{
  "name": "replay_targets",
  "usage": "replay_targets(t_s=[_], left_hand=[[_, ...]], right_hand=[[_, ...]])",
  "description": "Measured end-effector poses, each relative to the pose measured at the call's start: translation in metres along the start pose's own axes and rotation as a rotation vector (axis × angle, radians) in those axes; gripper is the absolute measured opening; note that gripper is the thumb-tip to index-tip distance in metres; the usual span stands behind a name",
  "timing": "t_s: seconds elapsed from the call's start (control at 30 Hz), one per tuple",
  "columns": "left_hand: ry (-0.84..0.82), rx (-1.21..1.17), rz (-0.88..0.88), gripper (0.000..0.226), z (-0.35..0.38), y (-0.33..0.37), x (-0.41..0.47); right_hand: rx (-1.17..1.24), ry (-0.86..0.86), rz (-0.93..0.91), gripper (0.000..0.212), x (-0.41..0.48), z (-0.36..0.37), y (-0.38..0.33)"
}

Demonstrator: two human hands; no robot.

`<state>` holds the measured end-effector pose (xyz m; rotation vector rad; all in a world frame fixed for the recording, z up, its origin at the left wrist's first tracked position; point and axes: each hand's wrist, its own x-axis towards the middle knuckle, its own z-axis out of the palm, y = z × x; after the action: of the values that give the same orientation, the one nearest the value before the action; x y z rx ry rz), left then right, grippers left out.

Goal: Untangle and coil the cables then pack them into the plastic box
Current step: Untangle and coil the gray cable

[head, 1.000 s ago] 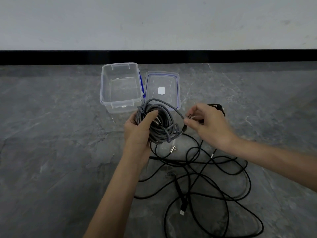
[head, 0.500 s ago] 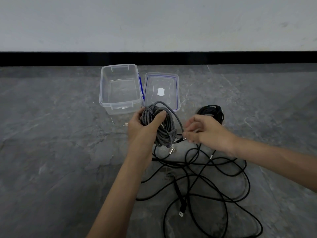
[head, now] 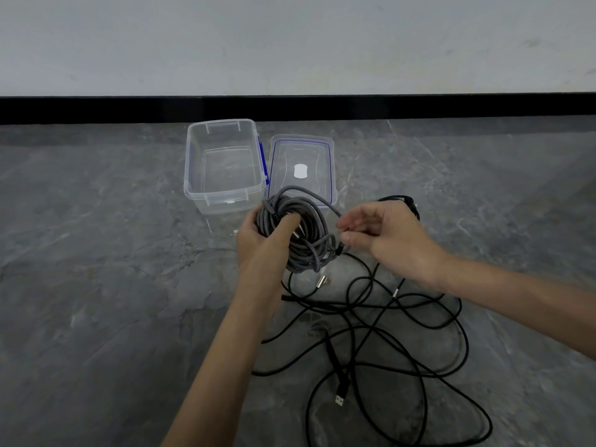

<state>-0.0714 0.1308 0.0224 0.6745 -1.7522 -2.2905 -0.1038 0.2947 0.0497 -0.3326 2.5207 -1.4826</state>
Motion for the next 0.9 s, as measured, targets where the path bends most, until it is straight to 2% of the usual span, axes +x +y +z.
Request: replay_targets(t_s=[0.2, 0.37, 0.43, 0.57, 0.67, 0.8, 0.87, 0.9], left_hand=[[0.034, -0.047, 0.024, 0.011, 0.001, 0.006, -0.004], [0.058, -0.056, 0.003, 0.016, 0.001, 0.010, -0.005], [0.033, -0.048, -0.014, 0.020, 0.000, 0.011, -0.004], [-0.054, -0.001, -0.030, 0.024, -0.001, 0.012, -0.006], [-0.083, -0.041, -0.049, 0.026, 0.001, 0.012, -0.007], [-0.176, -0.202, -0.121, 0.006, 0.004, 0.010, -0.009], [-0.276, -0.320, -0.208, 0.041, 0.000, 0.009, -0.008], [-0.313, -0.359, -0.234, 0.051, 0.000, 0.010, -0.008]], right_hand=[[0.112, -0.033, -0.027, 0.013, -0.002, 0.003, -0.007], [0.074, 0.056, -0.069, 0.012, 0.000, 0.004, 0.001], [0.079, 0.044, -0.068, 0.010, 0.000, 0.003, 0.004], [0.271, -0.035, 0.025, 0.015, -0.002, 0.006, 0.006], [0.256, -0.010, 0.017, 0.017, 0.000, 0.008, 0.007], [0.183, 0.043, 0.044, 0.016, 0.008, 0.010, 0.009], [0.174, 0.041, 0.104, 0.016, 0.011, 0.012, 0.016], [0.164, 0.038, 0.133, 0.015, 0.012, 0.013, 0.021]])
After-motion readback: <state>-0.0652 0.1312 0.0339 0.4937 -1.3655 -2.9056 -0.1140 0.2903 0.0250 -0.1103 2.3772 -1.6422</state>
